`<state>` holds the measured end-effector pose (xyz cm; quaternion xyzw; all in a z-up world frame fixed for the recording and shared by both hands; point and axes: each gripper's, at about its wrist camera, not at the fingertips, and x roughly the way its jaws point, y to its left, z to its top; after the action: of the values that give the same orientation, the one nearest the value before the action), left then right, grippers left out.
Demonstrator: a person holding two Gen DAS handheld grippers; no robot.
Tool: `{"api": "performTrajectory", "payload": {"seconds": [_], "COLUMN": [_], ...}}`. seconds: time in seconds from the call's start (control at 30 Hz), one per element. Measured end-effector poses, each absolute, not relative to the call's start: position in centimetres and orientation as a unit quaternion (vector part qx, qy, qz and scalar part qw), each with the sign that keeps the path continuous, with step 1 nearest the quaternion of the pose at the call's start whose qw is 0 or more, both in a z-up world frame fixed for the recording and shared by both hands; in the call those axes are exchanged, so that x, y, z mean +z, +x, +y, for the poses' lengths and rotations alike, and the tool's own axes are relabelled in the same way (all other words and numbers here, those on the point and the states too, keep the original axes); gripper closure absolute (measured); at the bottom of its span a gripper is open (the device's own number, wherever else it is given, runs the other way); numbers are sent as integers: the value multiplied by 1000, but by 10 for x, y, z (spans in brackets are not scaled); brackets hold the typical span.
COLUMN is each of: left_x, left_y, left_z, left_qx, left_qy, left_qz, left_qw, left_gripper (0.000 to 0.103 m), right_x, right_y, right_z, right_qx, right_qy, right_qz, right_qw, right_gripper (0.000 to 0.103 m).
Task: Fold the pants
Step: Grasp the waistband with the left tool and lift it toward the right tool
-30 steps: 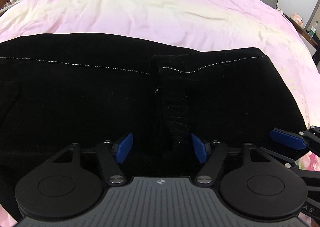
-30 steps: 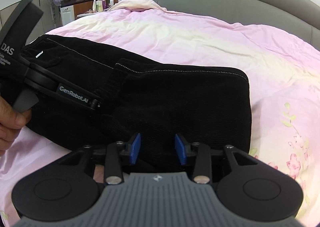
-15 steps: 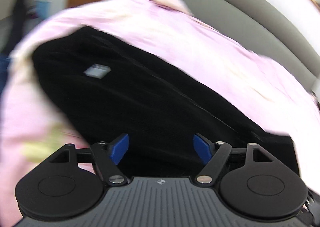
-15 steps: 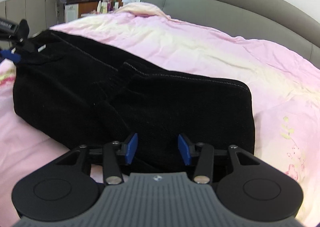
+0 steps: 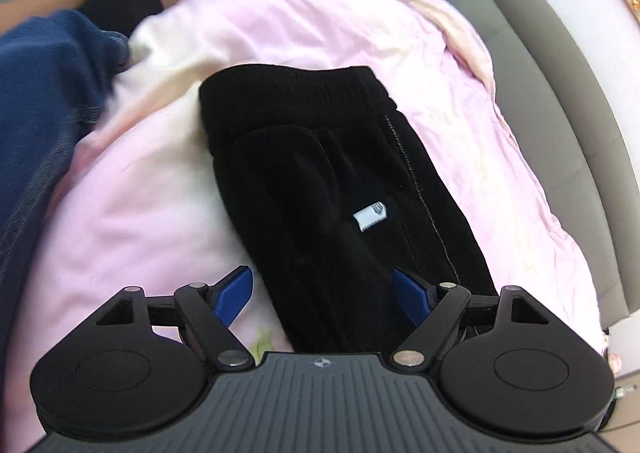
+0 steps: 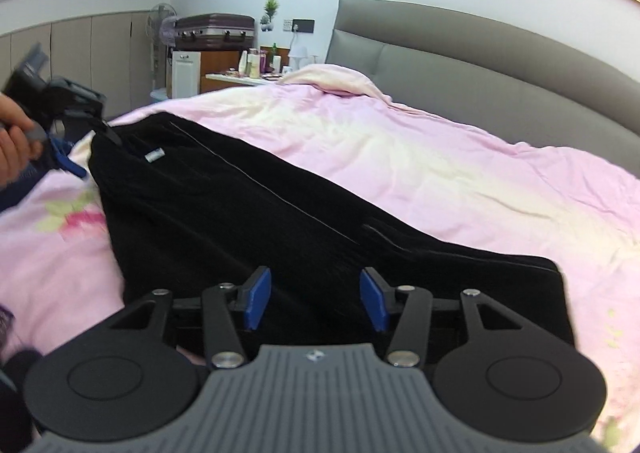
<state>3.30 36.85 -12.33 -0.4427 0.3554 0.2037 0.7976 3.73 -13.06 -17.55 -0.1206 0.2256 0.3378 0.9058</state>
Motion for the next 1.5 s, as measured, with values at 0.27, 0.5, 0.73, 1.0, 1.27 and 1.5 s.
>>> {"api": "performTrajectory", "payload": {"seconds": [0.27, 0.5, 0.73, 1.0, 1.27, 1.5], "left_x": [-158, -159, -181, -181, -188, -139], "left_y": [41, 57, 68, 56, 52, 54], "left_z": [416, 421, 433, 426, 430, 379], "left_qx": [205, 193, 175, 173, 177, 178], "left_qy": [-484, -488, -519, -525, -544, -378], "left_qz": [328, 316, 310, 278, 260, 244], "left_qw": [785, 790, 777, 786, 778, 875], "left_gripper": [10, 10, 31, 51, 52, 61], "right_x": [-160, -170, -189, -225, -216, -216], "right_y": [43, 73, 96, 86, 70, 67], "right_z": [-3, 77, 124, 146, 116, 104], "right_qx": [424, 428, 425, 419, 404, 380], "right_qy": [-144, -181, -195, -255, -221, -171], "right_qz": [243, 275, 316, 329, 324, 346], "right_qw": [861, 842, 825, 807, 827, 841], "right_gripper": [55, 55, 63, 60, 59, 58]}}
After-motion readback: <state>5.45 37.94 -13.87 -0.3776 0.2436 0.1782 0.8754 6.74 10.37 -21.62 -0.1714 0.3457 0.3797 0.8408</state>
